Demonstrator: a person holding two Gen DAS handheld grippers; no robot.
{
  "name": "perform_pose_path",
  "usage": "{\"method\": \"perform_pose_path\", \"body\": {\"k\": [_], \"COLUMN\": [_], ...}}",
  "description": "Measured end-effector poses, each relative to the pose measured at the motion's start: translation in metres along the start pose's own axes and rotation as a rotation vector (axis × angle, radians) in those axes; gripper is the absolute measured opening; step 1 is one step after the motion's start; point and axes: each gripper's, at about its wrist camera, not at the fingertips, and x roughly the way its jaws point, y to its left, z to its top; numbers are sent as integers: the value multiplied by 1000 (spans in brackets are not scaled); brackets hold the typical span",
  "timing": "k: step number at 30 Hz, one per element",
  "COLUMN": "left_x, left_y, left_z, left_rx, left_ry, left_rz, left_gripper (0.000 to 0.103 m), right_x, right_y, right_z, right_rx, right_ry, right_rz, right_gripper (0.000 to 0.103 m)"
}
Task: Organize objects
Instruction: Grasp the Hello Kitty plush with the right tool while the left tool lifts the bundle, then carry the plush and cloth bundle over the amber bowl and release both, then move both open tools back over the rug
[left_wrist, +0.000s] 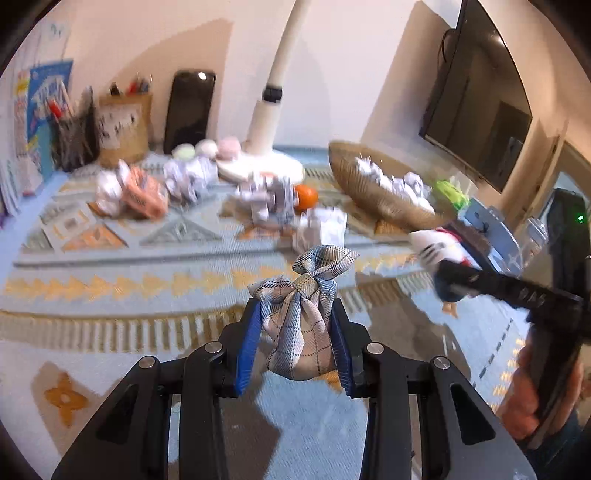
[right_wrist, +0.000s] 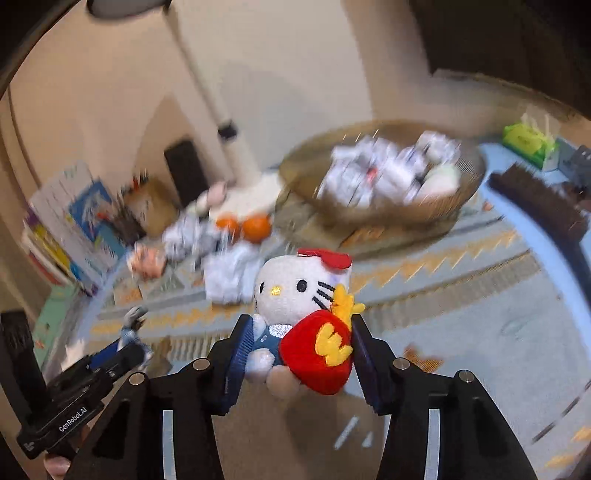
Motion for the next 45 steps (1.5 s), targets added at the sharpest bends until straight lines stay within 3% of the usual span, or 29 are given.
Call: {"method": "perform_pose_path", "body": {"k": [5,7,9,10,13,18,23,24,26,27,30,33,37,43,45], "left_x": [-38,-43,-40,-33,-5,63,113,123,136,142,140,120,62,-49,-87], "left_y": [-20,-34,-50,-60,-88,-126,-145,-148,-152,-153,-150,-138,-117,-72,-57], "left_z": [54,82,109,125,152,167,168,169,169,168,160,154,146,143,140], "left_rx": [4,23,10,5,44,102,109,108,119,122,137,137,130,138,125], "left_ry": [-153,-200,-251,-270,-272,-224,-187,-179,-137,-117,-126,-111,-160,-228,-253], "left_rz": [-4,-1,49,31,-46,-49,-47,-55,-76,-87,-51,-51,-17,152,214], "left_gripper": [33,33,33,33,33,33,34,38,66,92,96,96,96,96,96], "right_x": [-47,-62,-72,-74,-71,-43,-11,-5,9,16,16,-2,-25,-45,-39], "right_y": [-27,-38,-48,-51,-60,-74,-84,-87,-94,-95,-101,-104,-87,-27,-6], "right_z": [60,83,103,113,133,154,169,171,172,174,170,159,139,97,79], "right_rx": [21,39,60,68,82,118,139,150,151,140,131,145,105,1,-40], "right_ry": [-141,-206,-266,-292,-335,-336,-292,-284,-245,-209,-197,-204,-193,-151,-131], "right_rz": [1,9,0,-22,-57,-156,-172,-171,-161,-157,-175,-152,-91,96,108], "right_gripper": [51,51,51,51,51,51,52,59,81,81,81,81,81,86,89]}}
